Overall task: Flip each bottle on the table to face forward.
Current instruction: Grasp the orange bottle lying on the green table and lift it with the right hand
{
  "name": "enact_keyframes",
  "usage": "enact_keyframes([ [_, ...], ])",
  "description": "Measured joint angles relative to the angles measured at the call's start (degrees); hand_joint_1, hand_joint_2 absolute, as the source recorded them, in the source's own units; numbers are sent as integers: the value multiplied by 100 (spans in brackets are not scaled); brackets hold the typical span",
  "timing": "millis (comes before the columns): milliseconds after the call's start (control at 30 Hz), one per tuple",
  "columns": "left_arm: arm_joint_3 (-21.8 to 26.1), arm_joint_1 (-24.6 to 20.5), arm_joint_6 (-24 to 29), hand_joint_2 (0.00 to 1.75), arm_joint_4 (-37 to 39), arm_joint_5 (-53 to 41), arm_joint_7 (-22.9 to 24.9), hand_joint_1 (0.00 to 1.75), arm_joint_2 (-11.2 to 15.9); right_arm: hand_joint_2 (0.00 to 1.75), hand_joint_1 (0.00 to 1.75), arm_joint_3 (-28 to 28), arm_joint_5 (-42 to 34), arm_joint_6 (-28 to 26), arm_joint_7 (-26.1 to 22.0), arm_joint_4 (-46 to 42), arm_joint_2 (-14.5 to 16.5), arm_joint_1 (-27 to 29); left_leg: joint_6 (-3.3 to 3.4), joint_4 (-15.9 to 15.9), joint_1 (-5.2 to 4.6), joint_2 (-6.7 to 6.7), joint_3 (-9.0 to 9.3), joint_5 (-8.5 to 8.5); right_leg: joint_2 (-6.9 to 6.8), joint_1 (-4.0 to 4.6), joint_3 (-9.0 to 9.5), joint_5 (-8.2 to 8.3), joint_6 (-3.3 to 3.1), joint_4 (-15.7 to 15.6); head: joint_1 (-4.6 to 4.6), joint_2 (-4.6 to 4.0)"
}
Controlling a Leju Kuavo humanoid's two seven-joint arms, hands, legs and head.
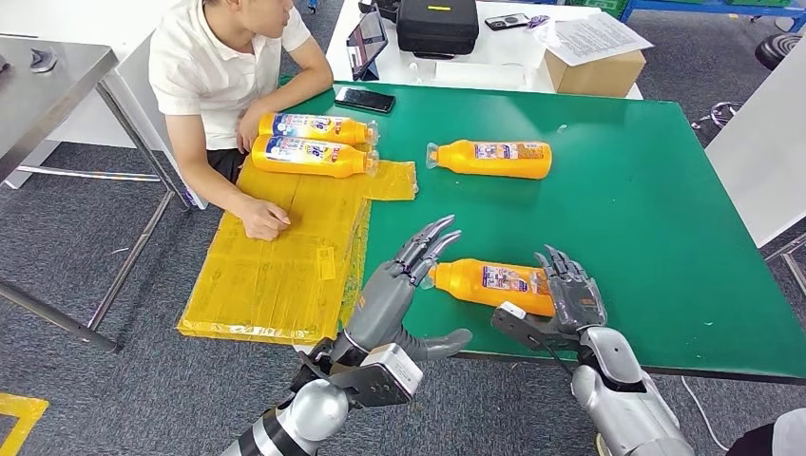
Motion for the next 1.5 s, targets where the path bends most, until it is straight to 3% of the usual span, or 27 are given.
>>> enact_keyframes([
  [33,0,0,0,175,0,0,0,0,0,175,19,-4,-1,0,-1,1,0,0,0,0,0,0,0,0,0,0,0,0,0,0,0,0],
  [133,0,0,-1,175,0,1,1,0,0,175,150,-25,-65,77,-28,8,2,1,0,0,0,0,0,0,0,0,0,0,0,0,1,0],
  [167,0,0,-5,175,0,2,2,0,0,175,175,-37,-152,167,-60,17,2,1,0,0,0,0,0,0,1,0,0,0,0,0,1,0],
  [367,-11,-13,-118,175,2,126,10,0,2,175,175,-214,-972,827,-298,308,-5,-172,1,0,0,1,27,-2,1,0,18,-1,0,-4,2,0],
  [900,-49,-39,-266,175,5,435,-61,0,3,175,175,-511,-1414,1080,-564,1046,-44,-432,10,-1,2,-5,128,-24,0,1,72,-22,14,-28,3,0],
  [1067,-19,-38,-197,175,7,616,-182,0,1,175,175,-661,-1914,1199,-1041,970,-32,-305,12,-1,1,-4,133,-26,1,1,102,-19,18,-31,3,0],
  [1267,405,115,-54,175,117,2212,-319,0,-136,175,175,-1070,-3281,1847,-1564,172,199,251,10,-2,6,17,122,-27,7,4,121,-8,17,-30,1,0],
  [1367,717,352,-560,175,331,3382,-107,0,-161,175,175,-1152,-3790,2052,-1627,-387,319,580,8,-4,11,18,113,-27,8,9,113,-11,15,-27,1,0],
  [1500,1078,991,-1456,175,682,4398,-66,0,-82,175,175,-1210,-4482,2199,-1676,-1267,462,1132,6,-4,12,11,68,-25,6,8,73,-13,15,-21,0,0],
])
